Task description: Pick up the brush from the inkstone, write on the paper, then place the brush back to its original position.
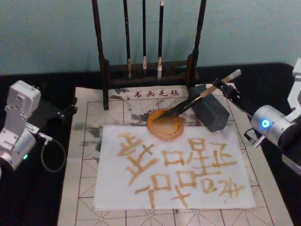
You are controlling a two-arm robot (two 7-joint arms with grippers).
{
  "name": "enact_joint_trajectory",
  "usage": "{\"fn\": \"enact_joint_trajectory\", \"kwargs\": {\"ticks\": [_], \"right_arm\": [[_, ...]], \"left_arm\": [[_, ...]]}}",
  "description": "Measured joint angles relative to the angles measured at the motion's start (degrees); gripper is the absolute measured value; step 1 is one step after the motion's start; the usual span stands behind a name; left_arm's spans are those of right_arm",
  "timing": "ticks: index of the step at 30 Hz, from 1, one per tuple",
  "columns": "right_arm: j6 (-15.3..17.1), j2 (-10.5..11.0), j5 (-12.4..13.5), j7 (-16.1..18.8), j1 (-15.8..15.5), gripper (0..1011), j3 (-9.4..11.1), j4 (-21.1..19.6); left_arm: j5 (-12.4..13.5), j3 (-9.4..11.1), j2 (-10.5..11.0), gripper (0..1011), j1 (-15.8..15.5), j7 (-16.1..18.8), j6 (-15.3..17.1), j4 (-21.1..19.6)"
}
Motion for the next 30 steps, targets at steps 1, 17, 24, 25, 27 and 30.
{"fn": "enact_joint_trajectory", "kwargs": {"ticks": [1,17,24,25,27,30], "right_arm": [[-0.2,-0.1,0.0,0.0,0.2,1000,-0.2,0.2],[-2.5,-0.7,0.8,-0.8,3.5,1000,-2.9,4.3],[-3.5,-0.7,1.3,-0.9,4.5,1000,-3.8,5.6],[-3.8,-0.7,1.4,-1.0,4.7,1000,-4.0,5.9],[-4.0,-0.7,1.4,-1.0,4.9,1000,-4.2,6.1],[-4.4,-0.6,1.7,-1.1,5.2,1000,-4.6,6.4]], "left_arm": [[0.0,0.0,0.0,1001,0.0,0.0,0.0,0.0],[0.0,0.0,0.0,1001,0.0,0.0,0.0,0.0],[0.0,0.0,0.0,1001,0.0,0.0,0.0,0.0],[0.0,0.0,0.0,1001,0.0,0.0,0.0,0.0],[0.0,0.0,0.0,1001,0.0,0.0,0.0,0.0],[0.0,0.0,0.0,1001,0.0,0.0,0.0,0.0]]}}
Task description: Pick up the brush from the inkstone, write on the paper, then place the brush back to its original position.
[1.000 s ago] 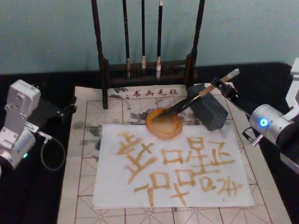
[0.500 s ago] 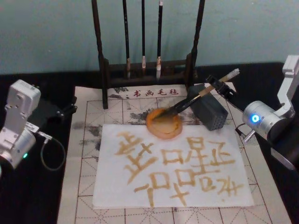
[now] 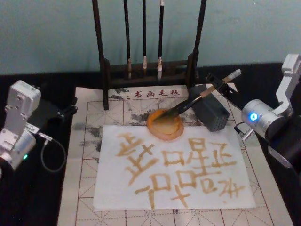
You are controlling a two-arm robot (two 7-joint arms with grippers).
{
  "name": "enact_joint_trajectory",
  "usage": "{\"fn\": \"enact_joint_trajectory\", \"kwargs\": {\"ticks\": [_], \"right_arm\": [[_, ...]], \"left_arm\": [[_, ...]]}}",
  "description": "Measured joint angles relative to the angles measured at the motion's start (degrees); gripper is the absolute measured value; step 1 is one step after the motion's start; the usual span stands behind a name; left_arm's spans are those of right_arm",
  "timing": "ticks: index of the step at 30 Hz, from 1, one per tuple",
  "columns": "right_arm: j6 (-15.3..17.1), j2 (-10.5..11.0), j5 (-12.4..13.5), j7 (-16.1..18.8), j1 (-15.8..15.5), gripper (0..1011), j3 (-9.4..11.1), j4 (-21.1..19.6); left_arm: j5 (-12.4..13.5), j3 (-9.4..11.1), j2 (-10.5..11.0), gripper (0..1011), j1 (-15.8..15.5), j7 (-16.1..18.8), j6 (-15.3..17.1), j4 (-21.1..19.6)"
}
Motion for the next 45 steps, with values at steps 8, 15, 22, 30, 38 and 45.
{"fn": "enact_joint_trajectory", "kwargs": {"ticks": [8,15,22,30,38,45], "right_arm": [[-0.7,0.5,0.8,-0.1,0.4,1000,-0.8,0.4],[-1.6,1.0,1.4,-0.4,0.6,1000,-1.8,0.6],[-1.8,1.0,1.3,-0.5,0.6,1000,-1.9,0.5],[-1.7,1.0,1.3,-0.5,0.6,964,-1.8,0.5],[-1.6,0.9,1.2,-0.4,0.5,758,-1.7,0.5],[-1.5,0.9,1.2,-0.4,0.5,523,-1.7,0.5]], "left_arm": [[0.0,0.0,0.0,1001,0.0,0.0,0.0,0.0],[0.0,0.0,0.0,1001,0.0,0.0,0.0,0.0],[0.0,0.0,0.0,1001,0.0,0.0,0.0,0.0],[0.0,0.0,0.0,1001,0.0,0.0,0.0,0.0],[0.0,0.0,0.0,1001,0.0,0.0,0.0,0.0],[0.0,0.0,0.0,1001,0.0,0.0,0.0,0.0]]}}
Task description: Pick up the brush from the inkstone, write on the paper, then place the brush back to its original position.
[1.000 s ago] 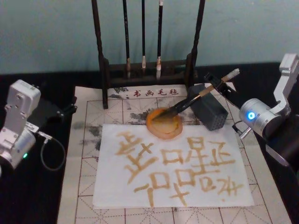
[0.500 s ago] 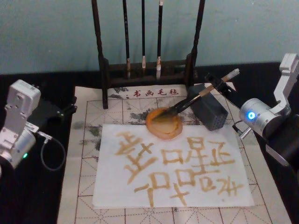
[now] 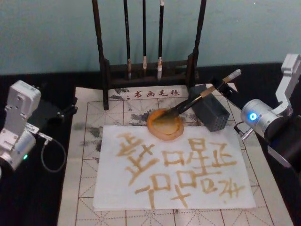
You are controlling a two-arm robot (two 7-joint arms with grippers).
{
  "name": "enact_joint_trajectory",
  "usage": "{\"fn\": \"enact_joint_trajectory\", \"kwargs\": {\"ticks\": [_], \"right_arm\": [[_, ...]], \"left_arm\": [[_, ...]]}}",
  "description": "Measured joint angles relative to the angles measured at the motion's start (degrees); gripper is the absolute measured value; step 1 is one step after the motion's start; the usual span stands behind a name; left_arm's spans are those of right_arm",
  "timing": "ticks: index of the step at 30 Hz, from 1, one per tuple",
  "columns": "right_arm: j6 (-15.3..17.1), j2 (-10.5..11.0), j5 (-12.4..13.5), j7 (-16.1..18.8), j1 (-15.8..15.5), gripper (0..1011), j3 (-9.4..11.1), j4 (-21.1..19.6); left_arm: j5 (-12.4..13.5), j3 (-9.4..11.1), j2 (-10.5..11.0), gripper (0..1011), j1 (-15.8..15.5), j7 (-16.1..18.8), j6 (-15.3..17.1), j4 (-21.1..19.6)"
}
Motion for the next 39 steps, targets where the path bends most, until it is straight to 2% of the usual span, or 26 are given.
{"fn": "enact_joint_trajectory", "kwargs": {"ticks": [1,2,4,6,7,12,32,39], "right_arm": [[0.0,0.0,0.0,0.0,0.0,523,0.0,0.0],[0.0,0.0,0.0,0.0,0.0,459,0.0,0.0],[0.0,0.0,0.0,0.0,0.0,403,0.0,0.0],[0.0,0.0,0.0,0.0,0.0,381,0.0,0.0],[0.0,0.0,0.0,0.0,0.0,301,0.0,0.0],[0.0,0.0,0.0,0.0,0.0,200,0.0,0.0],[0.0,0.0,0.0,0.0,0.0,200,0.0,0.0],[-1.7,1.0,0.1,0.9,0.0,199,-0.8,-0.8]], "left_arm": [[0.0,0.0,0.0,1001,0.0,0.0,0.0,0.0],[0.0,0.0,0.0,1001,0.0,0.0,0.0,0.0],[0.0,0.0,0.0,1001,0.0,0.0,0.0,0.0],[0.0,0.0,0.0,1001,0.0,0.0,0.0,0.0],[0.0,0.0,0.0,1001,0.0,0.0,0.0,0.0],[0.0,0.0,0.0,1001,0.0,0.0,0.0,0.0],[0.0,0.0,0.0,1001,0.0,0.0,0.0,0.0],[0.0,0.0,0.0,1001,0.0,0.0,0.0,0.0]]}}
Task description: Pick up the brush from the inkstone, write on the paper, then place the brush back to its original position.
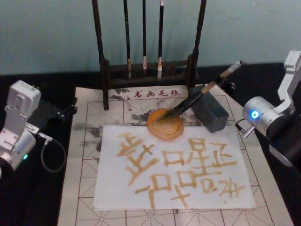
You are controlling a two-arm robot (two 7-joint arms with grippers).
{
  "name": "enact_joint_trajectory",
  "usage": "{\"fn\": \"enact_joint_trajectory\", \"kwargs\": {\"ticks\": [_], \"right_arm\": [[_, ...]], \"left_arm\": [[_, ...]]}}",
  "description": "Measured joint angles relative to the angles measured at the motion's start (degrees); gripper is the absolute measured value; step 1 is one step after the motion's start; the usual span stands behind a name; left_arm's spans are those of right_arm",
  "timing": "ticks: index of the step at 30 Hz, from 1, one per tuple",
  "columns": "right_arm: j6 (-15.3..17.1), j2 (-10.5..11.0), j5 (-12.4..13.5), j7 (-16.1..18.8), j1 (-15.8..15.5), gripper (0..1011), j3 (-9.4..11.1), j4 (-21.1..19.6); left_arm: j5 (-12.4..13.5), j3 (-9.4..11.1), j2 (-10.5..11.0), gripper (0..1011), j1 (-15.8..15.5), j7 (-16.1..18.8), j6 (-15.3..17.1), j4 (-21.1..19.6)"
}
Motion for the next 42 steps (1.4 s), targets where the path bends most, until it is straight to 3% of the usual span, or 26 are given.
{"fn": "enact_joint_trajectory", "kwargs": {"ticks": [7,14,24,28,33,42], "right_arm": [[-1.9,1.7,0.0,2.3,-0.7,199,-1.1,-2.4],[-4.7,3.8,-1.5,5.2,-1.8,198,-2.7,-4.9],[-10.4,6.4,-7.5,10.1,-3.6,199,-3.9,-9.0],[-13.1,7.5,-12.0,12.0,-3.9,199,-4.8,-9.9],[-14.8,8.6,-16.6,13.6,-3.8,198,-5.9,-10.7],[-16.8,10.4,-22.5,16.5,-3.9,198,-7.0,-12.2]], "left_arm": [[0.0,0.0,0.0,1001,0.0,0.0,0.0,0.0],[0.0,0.0,0.0,1001,0.0,0.0,0.0,0.0],[0.0,0.0,0.0,1001,0.0,0.0,0.0,0.0],[0.0,0.0,0.0,1001,0.0,0.0,0.0,0.0],[0.0,0.0,0.0,1001,0.0,0.0,0.0,0.0],[0.0,0.0,0.0,1001,0.0,0.0,0.0,0.0]]}}
